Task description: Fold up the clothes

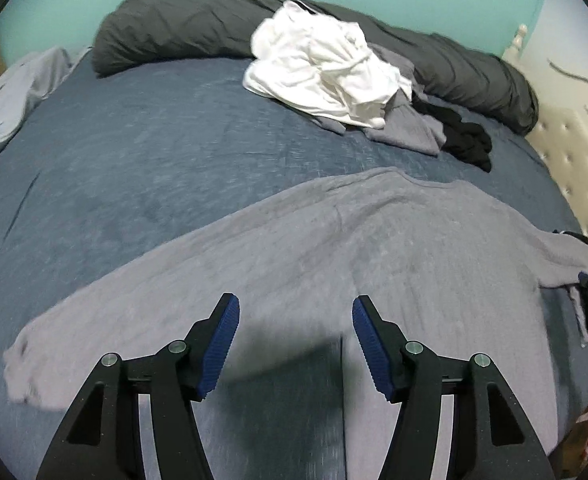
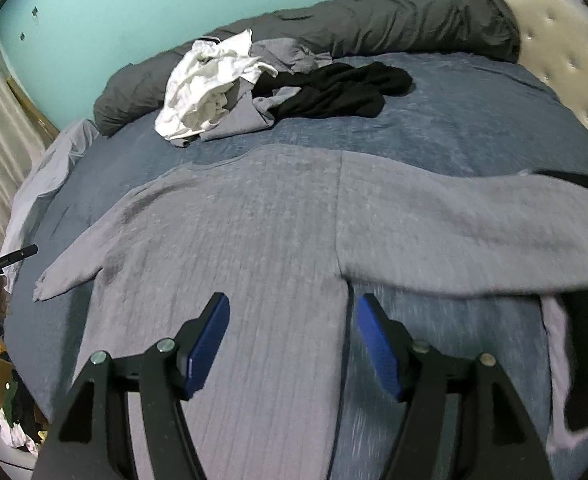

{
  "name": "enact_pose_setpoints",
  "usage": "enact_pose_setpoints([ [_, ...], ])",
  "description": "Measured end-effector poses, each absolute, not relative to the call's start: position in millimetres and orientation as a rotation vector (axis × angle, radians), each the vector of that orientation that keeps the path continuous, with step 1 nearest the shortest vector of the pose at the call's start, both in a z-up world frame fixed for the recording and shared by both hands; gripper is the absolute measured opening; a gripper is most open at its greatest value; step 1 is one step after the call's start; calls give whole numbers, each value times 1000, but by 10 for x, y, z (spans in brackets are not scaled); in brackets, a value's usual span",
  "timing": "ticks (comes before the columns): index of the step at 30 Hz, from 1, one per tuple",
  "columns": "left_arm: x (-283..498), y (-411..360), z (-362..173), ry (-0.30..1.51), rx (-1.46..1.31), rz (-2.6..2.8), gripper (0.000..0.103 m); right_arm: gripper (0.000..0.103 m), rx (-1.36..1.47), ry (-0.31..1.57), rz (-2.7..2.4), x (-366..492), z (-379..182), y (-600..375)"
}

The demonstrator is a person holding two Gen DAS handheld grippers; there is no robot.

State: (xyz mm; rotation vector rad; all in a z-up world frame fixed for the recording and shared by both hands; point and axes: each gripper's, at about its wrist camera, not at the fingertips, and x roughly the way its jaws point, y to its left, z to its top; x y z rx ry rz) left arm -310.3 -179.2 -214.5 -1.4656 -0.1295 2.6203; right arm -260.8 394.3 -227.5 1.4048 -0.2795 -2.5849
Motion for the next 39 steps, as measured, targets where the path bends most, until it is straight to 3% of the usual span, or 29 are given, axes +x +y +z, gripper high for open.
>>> enact_pose_setpoints([
  [13, -4580, -1078, -2766, 59, -1520, 2539, 63, 67, 1444, -156, -2553, -4141, -2649, 3842],
  [25, -5115, -825, -3275, 138, -1572, 2441, 62, 67, 1524, -50, -2532, -5043, -3090, 3778],
  [29, -5113, -755, -3310, 207, -1553, 2415, 21, 67, 1557, 13, -2509, -5190, -3228, 3683],
  [31, -5092, -702, -3307, 260, -1535, 2414, 6, 67, 1569, 15, -2496, -5230, -3297, 3649],
  [38, -5069, -632, -3103, 378, -1419, 2531, 2, 66, 1551, 104, -2493, -5220, -3401, 3520],
  [39, -5124, -653, -3069, 358, -1419, 2544, 2, 57, 1543, 114, -2497, -5211, -3402, 3516],
])
